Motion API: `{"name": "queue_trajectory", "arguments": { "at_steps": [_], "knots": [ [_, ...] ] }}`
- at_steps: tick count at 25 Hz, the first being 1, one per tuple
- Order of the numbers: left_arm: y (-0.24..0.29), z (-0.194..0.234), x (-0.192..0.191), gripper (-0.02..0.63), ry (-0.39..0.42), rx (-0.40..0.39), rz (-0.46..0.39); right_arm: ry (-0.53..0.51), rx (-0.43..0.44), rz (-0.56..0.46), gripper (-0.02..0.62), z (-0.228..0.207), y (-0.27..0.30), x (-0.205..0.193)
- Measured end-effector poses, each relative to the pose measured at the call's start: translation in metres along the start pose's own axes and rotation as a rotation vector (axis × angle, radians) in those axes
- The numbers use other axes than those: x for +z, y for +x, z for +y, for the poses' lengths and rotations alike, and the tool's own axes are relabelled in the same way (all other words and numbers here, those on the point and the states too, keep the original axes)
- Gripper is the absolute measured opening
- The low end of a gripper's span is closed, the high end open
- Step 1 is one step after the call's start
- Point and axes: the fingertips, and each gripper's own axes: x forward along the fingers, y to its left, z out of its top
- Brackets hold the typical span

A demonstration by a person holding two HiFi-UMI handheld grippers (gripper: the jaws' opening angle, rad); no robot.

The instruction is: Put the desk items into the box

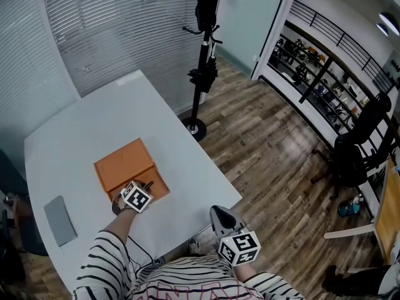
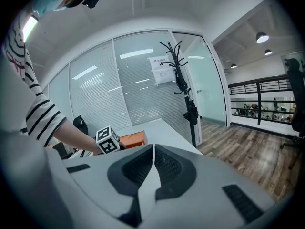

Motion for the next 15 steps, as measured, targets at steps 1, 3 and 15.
{"name": "queue_trajectory", "arguments": {
  "at_steps": [1,3,15],
  "knots": [
    [0.0,0.0,0.0,0.074,0.001,0.001,0.001,0.001,-0.001,0.0,0.028,0.0,-0.001,0.0],
    [-0.001,0.0,0.0,0.078,0.006,0.004,0.002,0.002,-0.004,-0.002,0.028,0.0,-0.002,0.0],
    [-0.015,0.003,0.0,0.12,0.014,0.017,-0.041,0.0,-0.005,-0.006,0.028,0.008,-0.008,0.003]
  ]
}}
